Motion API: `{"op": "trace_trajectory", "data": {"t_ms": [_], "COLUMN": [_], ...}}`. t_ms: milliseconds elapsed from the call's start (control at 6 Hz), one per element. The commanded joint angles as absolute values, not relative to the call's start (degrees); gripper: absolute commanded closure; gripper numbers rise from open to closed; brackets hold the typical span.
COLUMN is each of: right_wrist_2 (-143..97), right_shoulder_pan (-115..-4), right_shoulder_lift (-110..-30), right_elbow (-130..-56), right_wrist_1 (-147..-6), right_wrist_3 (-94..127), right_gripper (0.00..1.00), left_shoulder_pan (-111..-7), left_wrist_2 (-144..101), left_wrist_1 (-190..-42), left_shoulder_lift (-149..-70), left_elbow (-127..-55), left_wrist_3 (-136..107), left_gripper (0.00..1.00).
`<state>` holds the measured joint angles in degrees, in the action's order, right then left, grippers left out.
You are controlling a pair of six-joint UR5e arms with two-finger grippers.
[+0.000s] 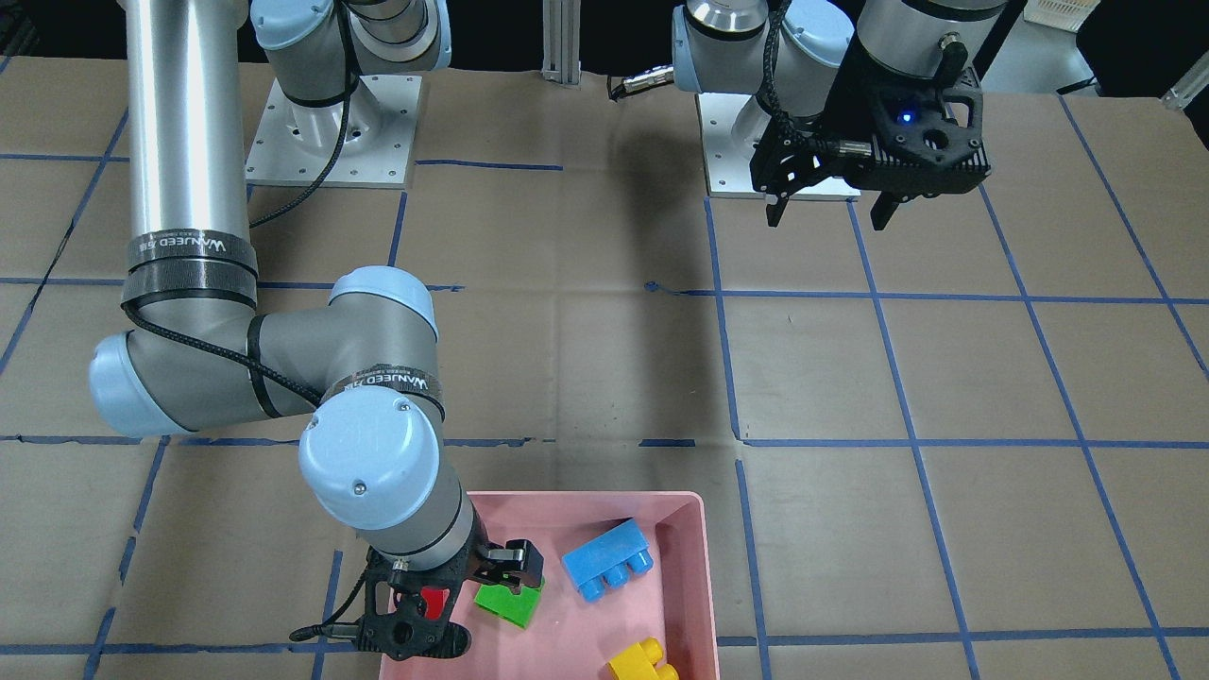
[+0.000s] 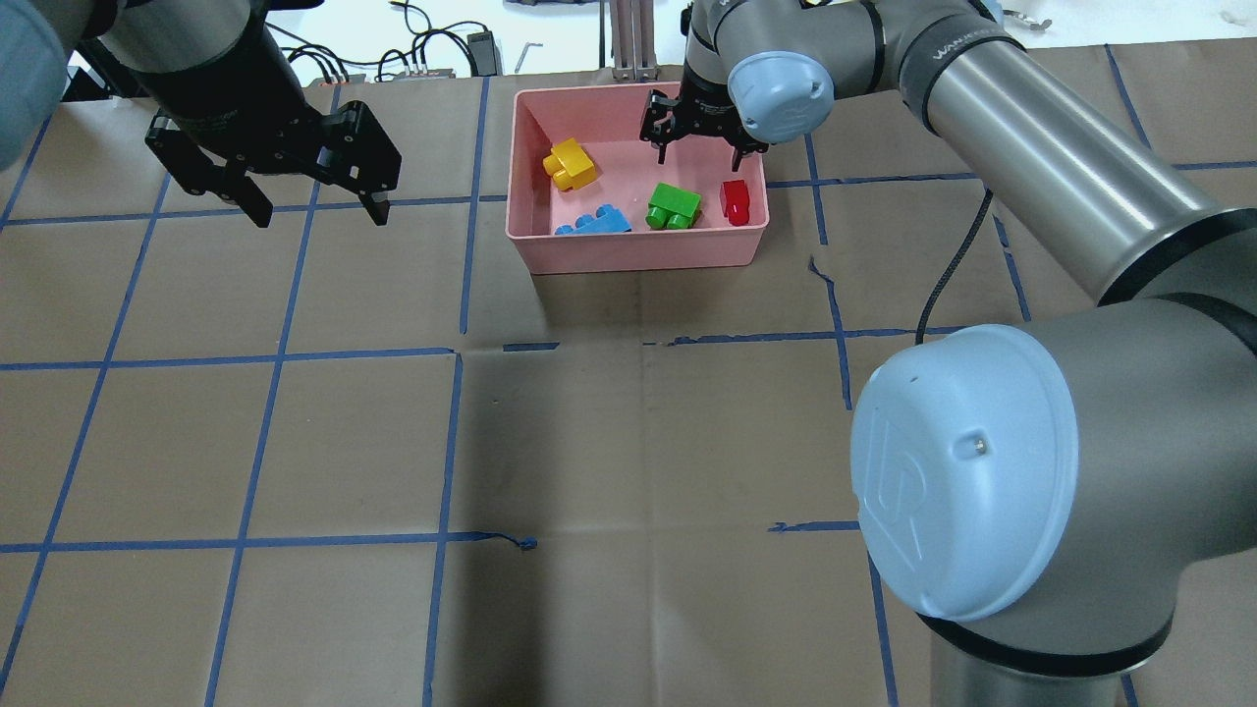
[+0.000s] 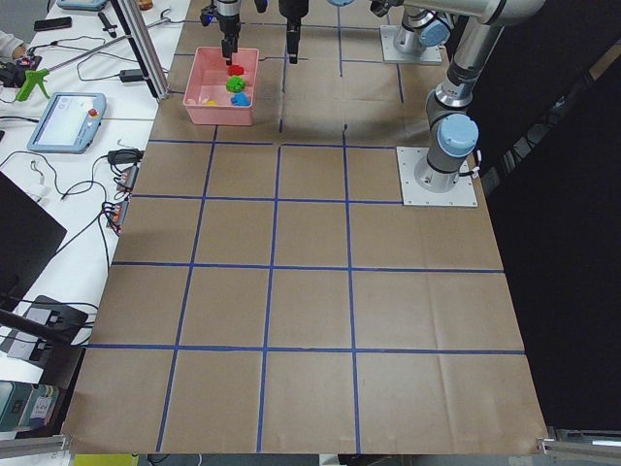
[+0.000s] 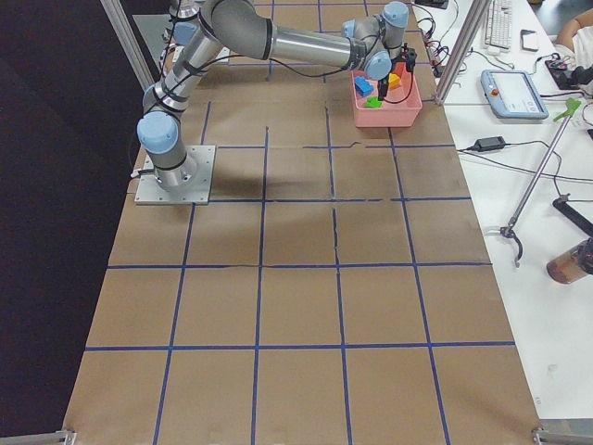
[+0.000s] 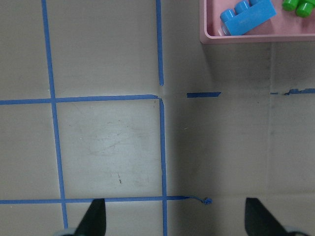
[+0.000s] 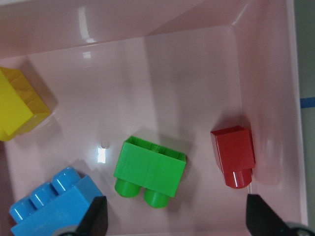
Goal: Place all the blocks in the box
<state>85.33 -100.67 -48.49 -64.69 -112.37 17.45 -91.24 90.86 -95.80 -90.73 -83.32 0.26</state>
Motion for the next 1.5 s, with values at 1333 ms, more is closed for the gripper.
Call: {"op": "trace_trajectory", "data": {"t_ms": [1333], "right_wrist_2": [91.68], "right_shoulder_pan": [-91.06], "right_shoulder_lift": [-86.66], "right_elbow": [-85.72], "right_wrist_1": [-86.33], "right_wrist_3": [8.79], "right_gripper": [0.00], "left_shoulder_pan": [-91.23], "left_wrist_2": [91.23], "left_wrist_1": [-95.89], "left_shoulder_lift": [-90.53], "left_elbow": [-83.41], "left_wrist_3": [0.26], "left_gripper": [0.00]}}
